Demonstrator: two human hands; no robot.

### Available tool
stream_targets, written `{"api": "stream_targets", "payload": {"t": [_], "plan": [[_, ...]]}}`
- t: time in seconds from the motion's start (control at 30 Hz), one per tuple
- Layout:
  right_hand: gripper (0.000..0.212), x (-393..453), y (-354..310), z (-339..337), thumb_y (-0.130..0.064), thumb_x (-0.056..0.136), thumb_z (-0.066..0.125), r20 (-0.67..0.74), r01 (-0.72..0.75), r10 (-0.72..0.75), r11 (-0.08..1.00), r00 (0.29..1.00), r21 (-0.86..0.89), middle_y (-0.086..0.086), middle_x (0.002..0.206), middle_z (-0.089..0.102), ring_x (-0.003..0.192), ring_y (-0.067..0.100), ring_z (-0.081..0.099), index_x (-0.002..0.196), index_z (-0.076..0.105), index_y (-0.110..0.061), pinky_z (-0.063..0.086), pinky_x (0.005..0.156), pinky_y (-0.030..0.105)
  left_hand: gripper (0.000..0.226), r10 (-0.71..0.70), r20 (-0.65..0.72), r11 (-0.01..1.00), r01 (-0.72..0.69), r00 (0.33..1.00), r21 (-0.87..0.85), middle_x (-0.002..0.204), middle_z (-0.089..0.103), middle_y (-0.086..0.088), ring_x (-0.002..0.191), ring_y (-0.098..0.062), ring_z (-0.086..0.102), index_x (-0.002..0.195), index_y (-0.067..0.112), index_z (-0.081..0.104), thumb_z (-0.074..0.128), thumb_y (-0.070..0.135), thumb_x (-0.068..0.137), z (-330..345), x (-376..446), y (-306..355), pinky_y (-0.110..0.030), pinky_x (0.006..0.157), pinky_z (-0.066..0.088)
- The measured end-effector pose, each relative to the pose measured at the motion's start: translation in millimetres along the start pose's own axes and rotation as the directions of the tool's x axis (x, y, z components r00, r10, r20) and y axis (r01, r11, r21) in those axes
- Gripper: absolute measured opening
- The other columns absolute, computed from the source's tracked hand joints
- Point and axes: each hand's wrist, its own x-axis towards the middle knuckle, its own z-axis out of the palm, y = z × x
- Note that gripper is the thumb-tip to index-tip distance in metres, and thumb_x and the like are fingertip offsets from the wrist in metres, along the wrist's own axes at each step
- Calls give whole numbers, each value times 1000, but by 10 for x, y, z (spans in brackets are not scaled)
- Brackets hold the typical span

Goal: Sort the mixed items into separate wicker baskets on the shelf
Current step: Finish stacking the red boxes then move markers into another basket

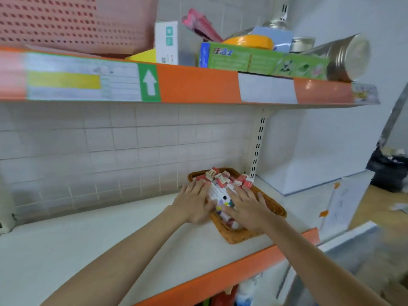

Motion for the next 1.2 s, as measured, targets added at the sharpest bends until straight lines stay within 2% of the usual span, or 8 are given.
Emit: {"api": "stream_targets", "payload": {"t": [0.23,0.43,0.53,0.63,0.77,0.9,1.1,1.2], "plan": [[67,332,597,-110,-57,100,18,22,65,-64,998,998,-19,-3,161,-18,148,19,-15,154,-10,-28,-4,118,52,71,-62,-25,998,61,998,-25,161,-8,-5,148,-23,-8,154,15,-7,20,54,100,46,498,267,-42,120,-4],[66,732,632,-140,-55,101,20,-16,142,-141,990,990,16,-2,162,-8,149,17,-8,155,-3,-25,-2,118,47,68,-135,-40,989,132,990,-67,162,-1,-6,149,-22,-1,154,15,-1,21,51,101,23,762,127,-37,119,-1],[65,939,535,-120,-52,101,28,-91,197,-193,980,977,40,0,161,10,148,19,6,155,11,-22,7,120,45,69,-142,-67,986,135,988,-93,161,8,-9,147,-24,9,153,11,4,29,47,101,2,879,25,-35,119,7],[58,1096,430,-107,-48,99,39,-163,200,-188,978,969,63,6,151,31,142,24,19,148,32,-17,21,115,40,67,-130,-90,985,118,987,-127,154,23,-11,141,-27,21,151,7,14,42,37,99,-36,996,-37,-36,115,22],[55,1232,333,-81,-50,95,45,-241,167,-163,986,957,-3,9,140,40,136,26,29,133,49,-11,28,109,38,51,-127,-138,981,104,982,-163,137,39,-7,128,-23,33,139,11,37,51,30,94,-15,1139,-94,-33,105,34],[50,1256,266,-26,-48,94,48,-287,143,-134,990,949,10,9,136,43,134,26,32,127,51,-11,30,108,37,39,-122,-194,982,90,973,-168,125,46,-5,118,-22,39,126,12,48,54,31,92,53,1242,-116,-33,97,39],[39,1124,218,42,-37,95,50,-411,208,-153,974,899,93,7,122,50,120,24,42,122,52,-9,34,100,34,28,-66,-285,973,-1,956,-230,115,47,-5,110,-21,43,115,11,52,52,24,90,78,1177,-152,-33,90,41],[34,976,174,34,-31,95,51,-406,234,-160,962,900,140,6,115,54,107,23,49,122,48,-10,34,85,30,28,-29,-321,970,-52,947,-239,111,48,-7,104,-24,49,114,8,53,51,21,90,64,1020,-140,-31,84,39]]}}
